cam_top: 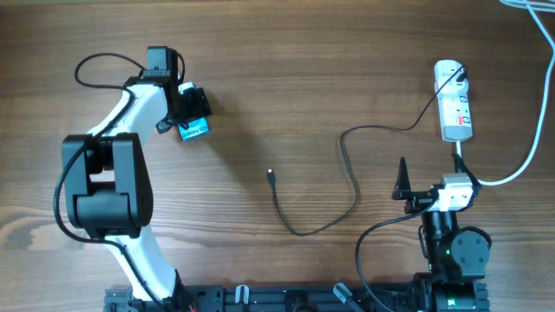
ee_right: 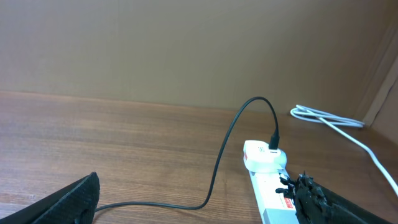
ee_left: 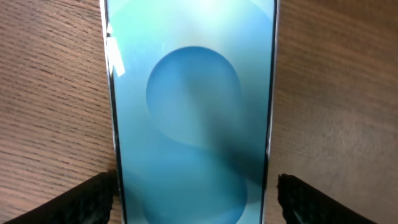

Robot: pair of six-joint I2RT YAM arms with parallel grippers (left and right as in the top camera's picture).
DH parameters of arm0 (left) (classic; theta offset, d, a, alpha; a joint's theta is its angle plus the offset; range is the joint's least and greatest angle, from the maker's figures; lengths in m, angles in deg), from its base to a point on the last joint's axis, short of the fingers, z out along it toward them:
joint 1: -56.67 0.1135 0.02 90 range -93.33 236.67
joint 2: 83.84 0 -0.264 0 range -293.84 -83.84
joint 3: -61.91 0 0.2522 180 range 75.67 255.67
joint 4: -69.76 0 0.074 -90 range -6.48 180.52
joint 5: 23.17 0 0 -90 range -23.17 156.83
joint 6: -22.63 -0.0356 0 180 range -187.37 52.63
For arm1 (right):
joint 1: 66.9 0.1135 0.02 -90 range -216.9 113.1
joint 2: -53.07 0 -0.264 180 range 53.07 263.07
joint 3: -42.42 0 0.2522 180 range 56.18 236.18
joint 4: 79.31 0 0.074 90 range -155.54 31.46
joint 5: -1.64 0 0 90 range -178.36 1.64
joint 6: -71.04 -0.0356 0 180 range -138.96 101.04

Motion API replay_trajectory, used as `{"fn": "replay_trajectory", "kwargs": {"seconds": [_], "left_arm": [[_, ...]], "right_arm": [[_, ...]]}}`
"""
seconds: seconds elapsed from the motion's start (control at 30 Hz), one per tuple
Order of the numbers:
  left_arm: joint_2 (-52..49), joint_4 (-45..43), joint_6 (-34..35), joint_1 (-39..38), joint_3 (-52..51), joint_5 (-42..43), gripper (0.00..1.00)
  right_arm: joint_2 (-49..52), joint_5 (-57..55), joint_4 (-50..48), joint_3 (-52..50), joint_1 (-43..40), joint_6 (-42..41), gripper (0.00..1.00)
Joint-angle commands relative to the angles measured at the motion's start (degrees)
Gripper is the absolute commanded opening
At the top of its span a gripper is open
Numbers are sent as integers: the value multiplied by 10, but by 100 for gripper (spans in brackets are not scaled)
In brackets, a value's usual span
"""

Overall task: Plug charger to phone and switch on socket
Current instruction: 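Close the left gripper on the phone's sides and lift it, then carry the phone with the left gripper toward the cable connector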

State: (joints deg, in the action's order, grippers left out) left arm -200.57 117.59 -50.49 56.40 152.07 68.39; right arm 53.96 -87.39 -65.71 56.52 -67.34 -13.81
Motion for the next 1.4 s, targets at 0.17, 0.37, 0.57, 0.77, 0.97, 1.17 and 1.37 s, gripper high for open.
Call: {"fn": "replay_trajectory", "kwargs": {"seconds": [0.17,0.37,0.57,0.77,0.97,1.17,1.37], "left_arm": [[-61,21,78,0,-42,-10,87],[-61,44,78,0,-42,-10,79],[-61,64,78,0,-42,-10,80],[-61,88,78,-8,-42,-10,79],[-61,106,78,-41,-42,-10,77],[-61,121,103,-93,-42,-10,75],[-61,149,126,-142,-42,0,75]], "right_arm": [[-5,-10,-2,0,3,-7,100],[-5,-10,-2,0,3,-7,100],[-5,-10,-2,0,3,-8,100],[-5,-10,-2,0,3,-7,99],[-5,-10,-2,0,3,-7,100],[-5,-10,-2,0,3,-8,100],[-5,-10,-2,0,3,-7,100]]}}
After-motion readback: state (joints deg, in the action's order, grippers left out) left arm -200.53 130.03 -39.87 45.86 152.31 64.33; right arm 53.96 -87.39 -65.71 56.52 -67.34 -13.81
